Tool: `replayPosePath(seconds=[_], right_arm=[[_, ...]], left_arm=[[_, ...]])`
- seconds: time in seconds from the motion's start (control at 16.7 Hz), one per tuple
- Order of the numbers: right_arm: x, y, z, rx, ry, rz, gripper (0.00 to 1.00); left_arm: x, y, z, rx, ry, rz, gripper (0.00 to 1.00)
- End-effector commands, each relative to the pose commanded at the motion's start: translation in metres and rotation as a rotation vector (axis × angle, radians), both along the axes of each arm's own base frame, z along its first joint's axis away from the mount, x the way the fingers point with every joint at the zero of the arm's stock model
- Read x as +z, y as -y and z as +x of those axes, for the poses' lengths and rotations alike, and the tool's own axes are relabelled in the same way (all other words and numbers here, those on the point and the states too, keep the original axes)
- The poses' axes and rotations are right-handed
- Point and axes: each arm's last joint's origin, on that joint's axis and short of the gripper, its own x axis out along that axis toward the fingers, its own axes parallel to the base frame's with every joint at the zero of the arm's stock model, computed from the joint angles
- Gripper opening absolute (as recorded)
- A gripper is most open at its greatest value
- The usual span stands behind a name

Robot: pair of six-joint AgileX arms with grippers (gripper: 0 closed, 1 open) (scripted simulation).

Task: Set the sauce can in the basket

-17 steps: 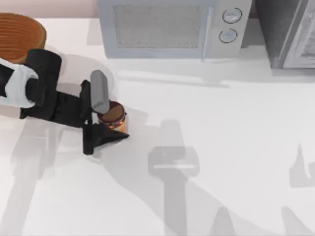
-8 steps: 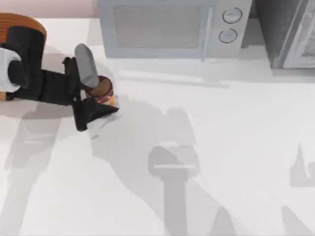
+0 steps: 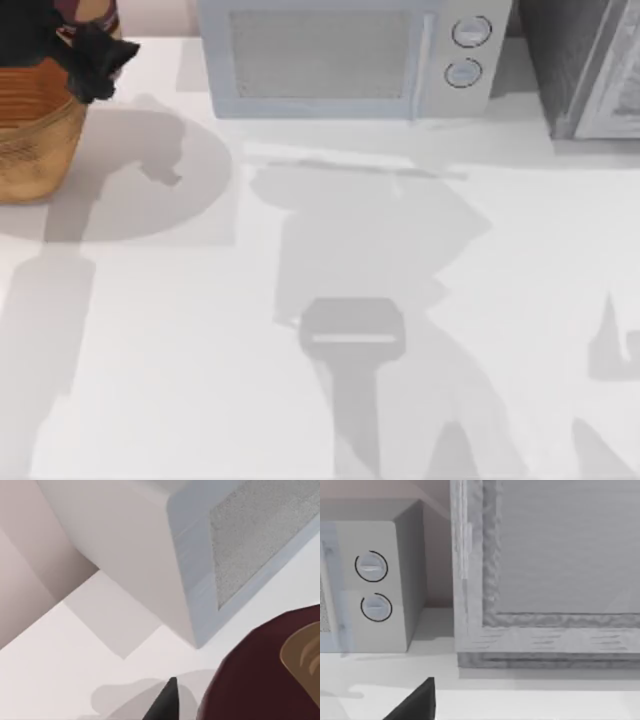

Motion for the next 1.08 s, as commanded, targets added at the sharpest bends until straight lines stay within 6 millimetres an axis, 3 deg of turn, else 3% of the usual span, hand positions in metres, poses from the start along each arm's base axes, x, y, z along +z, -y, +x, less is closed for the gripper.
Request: replayPosePath(seconds=[0.24,0.48,0.78,1.08], right_arm=[[0.0,0.0,0.0,0.0,0.0,0.0,1.0],[0.0,0.0,0.0,0.0,0.0,0.0,1.0],[0.0,0.0,0.0,0.0,0.0,0.0,1.0],[0.0,0.0,0.0,0.0,0.0,0.0,1.0]], left_arm=[[0.046,-0.05,-0.013,0.426,-0.058,-0.069,0.0],[0.073,-0.085,-0.03,0.701,-0.081,-0.148,0.0],[0.078,-0.09,-0.033,0.749,-0.084,-0.164,0.0],[0.063,-0.09,-0.019,0.745,-0.09,-0.162,0.0]])
